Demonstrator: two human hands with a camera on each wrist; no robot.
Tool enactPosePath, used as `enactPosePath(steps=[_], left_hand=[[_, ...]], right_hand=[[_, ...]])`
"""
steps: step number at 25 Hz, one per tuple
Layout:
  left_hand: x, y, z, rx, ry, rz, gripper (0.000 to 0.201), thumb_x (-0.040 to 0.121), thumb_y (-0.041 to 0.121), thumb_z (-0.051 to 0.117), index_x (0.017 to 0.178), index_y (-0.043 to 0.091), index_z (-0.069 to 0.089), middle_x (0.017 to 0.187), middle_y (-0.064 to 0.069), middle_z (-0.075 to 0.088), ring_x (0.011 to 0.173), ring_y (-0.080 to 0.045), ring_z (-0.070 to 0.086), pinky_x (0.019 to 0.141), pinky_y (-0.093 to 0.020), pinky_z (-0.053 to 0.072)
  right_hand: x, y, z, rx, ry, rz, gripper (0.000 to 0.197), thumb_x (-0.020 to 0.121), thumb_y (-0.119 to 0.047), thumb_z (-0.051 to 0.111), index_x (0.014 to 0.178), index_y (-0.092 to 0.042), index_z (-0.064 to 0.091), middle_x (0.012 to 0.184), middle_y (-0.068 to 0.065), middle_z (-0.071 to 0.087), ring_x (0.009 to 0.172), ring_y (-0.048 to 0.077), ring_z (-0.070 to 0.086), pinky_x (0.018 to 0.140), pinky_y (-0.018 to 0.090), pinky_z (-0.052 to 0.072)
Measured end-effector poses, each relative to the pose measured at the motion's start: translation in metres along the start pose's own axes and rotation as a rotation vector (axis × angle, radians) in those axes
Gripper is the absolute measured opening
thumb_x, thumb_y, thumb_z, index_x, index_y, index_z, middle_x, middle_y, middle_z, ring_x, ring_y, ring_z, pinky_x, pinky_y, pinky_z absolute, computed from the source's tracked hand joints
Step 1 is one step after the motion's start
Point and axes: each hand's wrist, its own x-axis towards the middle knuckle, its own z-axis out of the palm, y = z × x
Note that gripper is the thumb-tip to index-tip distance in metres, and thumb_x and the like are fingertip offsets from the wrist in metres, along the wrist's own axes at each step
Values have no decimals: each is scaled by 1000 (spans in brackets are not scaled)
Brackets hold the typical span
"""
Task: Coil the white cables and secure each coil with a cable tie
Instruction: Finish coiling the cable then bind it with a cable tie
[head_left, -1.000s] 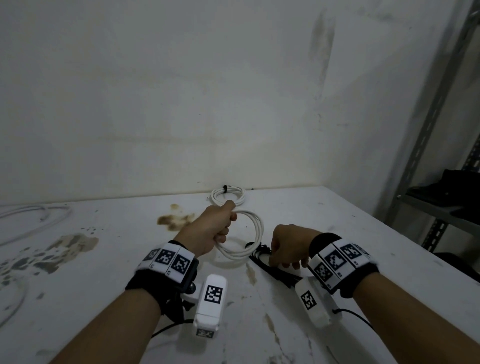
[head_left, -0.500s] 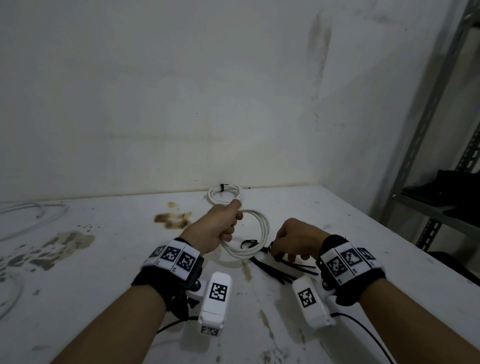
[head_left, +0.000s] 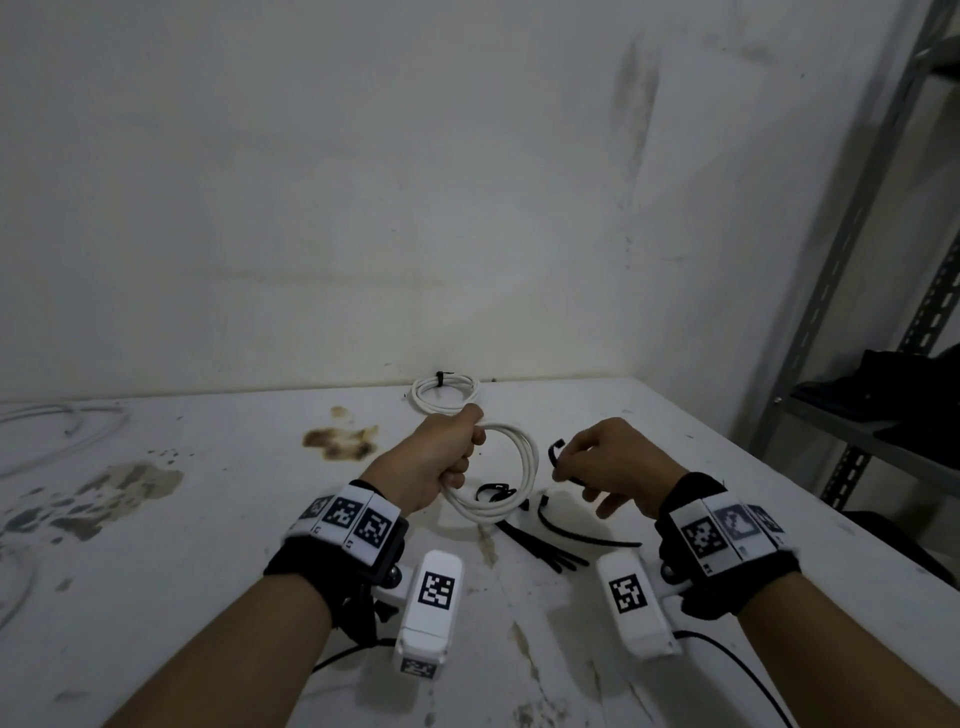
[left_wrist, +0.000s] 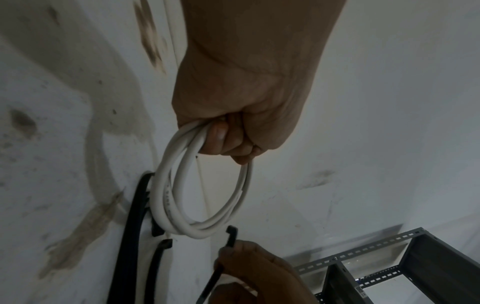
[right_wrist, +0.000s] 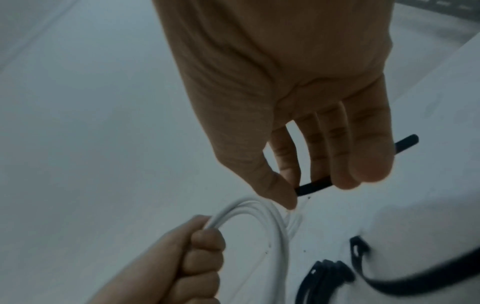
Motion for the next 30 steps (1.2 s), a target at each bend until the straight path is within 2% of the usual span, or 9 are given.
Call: enactPosePath(steps=[2,5,13,17,20,22,25,27,30], left_hand=[[0,0,-2,-1,11,7,32,99,33,41,74,15,46,54,5,24,41,-9,19,40,-21,18],[0,-3,-8,-7,33,10,33,100,34,42,74,14,47,53,6,25,39,-9,20,39,-21,20],[-11,-6,-63,40,139,49,34,97,37,48,73,12,50,54,4,26,40,-10,22,40,-22,20],[-29,-5,-106,20,195,58,31,93,32,49,67,14,47,49,6,28,37,-9,24,41,-22,21],[-45,-4,-137,-33,237,81,30,91,30,48,65,15,46,50,6,26,42,-11,21,43,-23,20],[-55,-5,-157,-84,285,85,30,93,28,47,67,12,49,50,5,25,42,-11,19,43,-23,18],[-66,-11,-185,-244,309,60,35,95,25,48,62,12,52,52,5,21,41,-10,15,41,-21,16],[-69,-11,-203,-364,287,39,36,95,26,49,61,17,49,51,6,21,39,-8,13,37,-19,14],[-68,-4,-223,-430,341,87,28,95,27,51,68,21,47,48,8,20,37,-8,13,35,-19,13]], right_hand=[[-6,-9,-4,204,32,-62,9,84,-12,74,85,-4,72,88,12,66,66,21,59,54,31,56],[-17,-25,-4,487,-44,-139,8,85,-9,75,86,-4,68,93,15,69,68,22,64,61,34,59],[-26,-67,28,640,-156,-354,9,89,-7,71,84,-6,64,85,10,71,76,24,69,66,35,58],[-24,-102,68,534,-197,-516,7,86,-5,74,85,-3,68,84,18,72,74,20,67,65,33,56],[-18,-130,109,433,-208,-646,5,85,-2,75,88,0,72,75,1,73,62,7,65,60,22,51],[-17,-147,131,425,-212,-689,7,85,0,74,90,4,72,80,6,76,63,3,67,57,18,49],[-14,-173,155,371,-189,-736,6,83,-4,76,87,0,72,83,7,77,68,5,70,59,28,55],[-12,-189,168,278,-171,-786,4,82,-9,78,84,-11,75,81,1,77,76,12,72,74,44,57],[-8,-205,178,234,-139,-826,6,82,-14,79,81,-18,74,81,3,75,81,23,69,77,43,55]])
